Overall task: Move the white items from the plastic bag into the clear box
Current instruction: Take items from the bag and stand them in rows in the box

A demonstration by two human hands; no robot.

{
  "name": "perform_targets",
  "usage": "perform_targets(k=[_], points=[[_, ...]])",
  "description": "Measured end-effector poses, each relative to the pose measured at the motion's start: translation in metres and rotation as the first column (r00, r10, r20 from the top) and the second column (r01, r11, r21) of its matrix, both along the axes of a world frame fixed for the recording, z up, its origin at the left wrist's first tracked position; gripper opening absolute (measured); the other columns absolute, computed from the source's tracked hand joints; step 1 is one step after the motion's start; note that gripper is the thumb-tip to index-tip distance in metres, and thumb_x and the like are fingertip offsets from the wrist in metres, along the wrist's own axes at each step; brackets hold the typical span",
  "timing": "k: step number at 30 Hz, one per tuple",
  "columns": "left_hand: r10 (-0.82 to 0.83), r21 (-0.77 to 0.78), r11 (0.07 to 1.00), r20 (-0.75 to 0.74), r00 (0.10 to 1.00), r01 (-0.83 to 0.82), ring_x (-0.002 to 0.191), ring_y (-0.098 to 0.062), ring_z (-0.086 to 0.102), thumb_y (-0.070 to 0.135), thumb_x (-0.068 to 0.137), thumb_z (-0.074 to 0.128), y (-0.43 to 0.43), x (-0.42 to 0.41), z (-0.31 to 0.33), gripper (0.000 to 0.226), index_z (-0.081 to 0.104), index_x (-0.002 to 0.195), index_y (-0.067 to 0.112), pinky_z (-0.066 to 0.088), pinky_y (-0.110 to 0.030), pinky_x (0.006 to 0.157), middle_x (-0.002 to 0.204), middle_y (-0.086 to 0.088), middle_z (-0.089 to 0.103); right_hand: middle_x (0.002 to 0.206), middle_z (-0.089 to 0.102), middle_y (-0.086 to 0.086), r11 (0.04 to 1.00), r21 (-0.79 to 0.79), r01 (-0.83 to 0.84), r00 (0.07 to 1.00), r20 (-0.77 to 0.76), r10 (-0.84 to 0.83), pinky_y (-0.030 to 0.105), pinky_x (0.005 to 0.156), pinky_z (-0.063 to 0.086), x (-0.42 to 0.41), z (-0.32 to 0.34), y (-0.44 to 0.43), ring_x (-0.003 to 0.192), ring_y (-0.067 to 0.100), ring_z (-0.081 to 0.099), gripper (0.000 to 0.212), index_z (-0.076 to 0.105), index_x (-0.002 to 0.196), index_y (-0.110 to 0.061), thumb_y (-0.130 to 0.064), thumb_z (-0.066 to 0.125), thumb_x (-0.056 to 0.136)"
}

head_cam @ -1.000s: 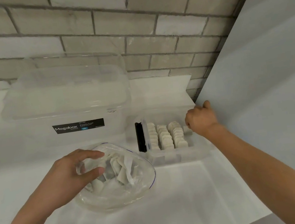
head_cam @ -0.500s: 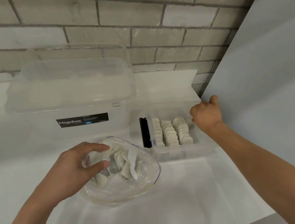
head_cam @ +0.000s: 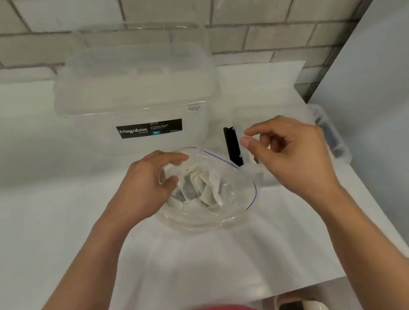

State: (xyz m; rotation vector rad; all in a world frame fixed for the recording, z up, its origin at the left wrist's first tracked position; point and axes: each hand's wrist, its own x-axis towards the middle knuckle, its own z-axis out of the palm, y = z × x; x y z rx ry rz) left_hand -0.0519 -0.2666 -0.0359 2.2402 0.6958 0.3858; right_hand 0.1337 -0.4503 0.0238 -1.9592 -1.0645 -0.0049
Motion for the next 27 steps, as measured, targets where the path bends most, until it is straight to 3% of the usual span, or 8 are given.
perform_targets(k=[5, 8, 11, 14, 17, 21, 24, 27], points=[[-0.07, 0.051, 0.996, -0.033, 0.997, 0.071, 0.076, -0.006, 0.053, 0.005, 0.08, 0.071, -0.002, -0.009, -0.001, 0.062, 0.058, 0.131, 0.038, 0.039, -0.007, 0.071, 0.114, 0.018, 0.06, 0.078, 0.072, -0.009, 0.904, -0.317, -0.285, 0.958, -0.083, 0.273, 0.024, 0.071, 0.053, -0.058, -0.041, 0.031, 0.073, 0.009, 0.065, 0.012, 0.078, 0.089, -0.026, -0.017, 0.071, 0.087], [-0.102, 0.045, 0.994, -0.034, 0.994, 0.103, 0.078, -0.009, 0.053, -0.003, 0.077, 0.066, -0.003, -0.014, -0.003, 0.071, 0.055, 0.136, 0.035, 0.038, -0.005, 0.073, 0.117, 0.014, 0.059, 0.075, 0.069, -0.004, 0.794, -0.549, -0.261, 0.95, 0.002, 0.313, 0.036, 0.068, 0.052, -0.063, -0.073, 0.051, 0.076, 0.022, 0.062, 0.019, 0.076, 0.086, -0.023, -0.011, 0.061, 0.086], [-0.129, 0.043, 0.991, -0.026, 0.991, 0.13, 0.08, -0.012, 0.055, -0.004, 0.075, 0.064, -0.004, -0.017, -0.006, 0.073, 0.053, 0.137, 0.035, 0.039, -0.006, 0.076, 0.119, 0.014, 0.059, 0.073, 0.056, -0.003, 0.723, -0.658, -0.21, 0.949, 0.041, 0.313, 0.032, 0.062, 0.039, -0.065, -0.092, 0.07, 0.077, 0.028, 0.057, 0.022, 0.074, 0.084, -0.02, -0.01, 0.055, 0.088], [-0.14, 0.04, 0.989, -0.012, 0.99, 0.141, 0.082, -0.013, 0.056, -0.004, 0.076, 0.061, -0.004, -0.019, -0.01, 0.072, 0.053, 0.137, 0.033, 0.038, -0.005, 0.076, 0.119, 0.014, 0.059, 0.081, 0.06, -0.002, 0.642, -0.74, -0.2, 0.961, -0.019, 0.277, 0.03, 0.064, 0.038, -0.07, -0.101, 0.085, 0.081, 0.027, 0.06, 0.014, 0.069, 0.076, -0.023, -0.025, 0.062, 0.088], [-0.145, 0.039, 0.989, 0.003, 0.989, 0.145, 0.082, -0.012, 0.057, -0.004, 0.076, 0.061, -0.005, -0.019, -0.011, 0.072, 0.053, 0.138, 0.031, 0.04, -0.007, 0.077, 0.119, 0.013, 0.059, 0.084, 0.057, -0.001, 0.575, -0.797, -0.185, 0.977, -0.084, 0.197, 0.032, 0.066, 0.041, -0.08, -0.111, 0.091, 0.077, 0.025, 0.056, 0.034, 0.048, 0.062, -0.026, -0.042, 0.069, 0.085], [-0.163, 0.034, 0.986, 0.016, 0.987, 0.162, 0.079, 0.002, 0.053, 0.0, 0.078, 0.065, -0.006, -0.02, -0.013, 0.068, 0.053, 0.139, 0.028, 0.036, -0.002, 0.076, 0.118, 0.012, 0.058, 0.08, 0.054, -0.002, 0.606, -0.785, -0.127, 0.992, -0.09, 0.09, 0.032, 0.066, 0.043, -0.089, -0.112, 0.091, 0.077, 0.026, 0.056, 0.034, 0.042, 0.061, -0.029, -0.035, 0.062, 0.088], [-0.152, 0.028, 0.988, 0.025, 0.988, 0.152, 0.079, -0.006, 0.054, 0.004, 0.08, 0.066, -0.001, -0.02, -0.013, 0.066, 0.053, 0.14, 0.03, 0.036, -0.002, 0.076, 0.119, 0.013, 0.058, 0.085, 0.056, 0.0, 0.657, -0.745, -0.112, 0.992, -0.119, 0.035, 0.032, 0.067, 0.041, -0.091, -0.107, 0.088, 0.082, 0.03, 0.058, 0.031, 0.04, 0.063, -0.031, -0.03, 0.058, 0.088], [-0.158, 0.028, 0.987, 0.034, 0.987, 0.157, 0.077, -0.009, 0.055, 0.006, 0.082, 0.068, 0.002, -0.019, -0.012, 0.064, 0.053, 0.139, 0.03, 0.036, -0.001, 0.075, 0.117, 0.013, 0.059, 0.084, 0.066, -0.002, 0.722, -0.683, -0.113, 0.993, -0.104, 0.057, 0.033, 0.068, 0.045, -0.091, -0.096, 0.082, 0.085, 0.028, 0.062, 0.012, 0.058, 0.074, -0.028, -0.026, 0.058, 0.086]])
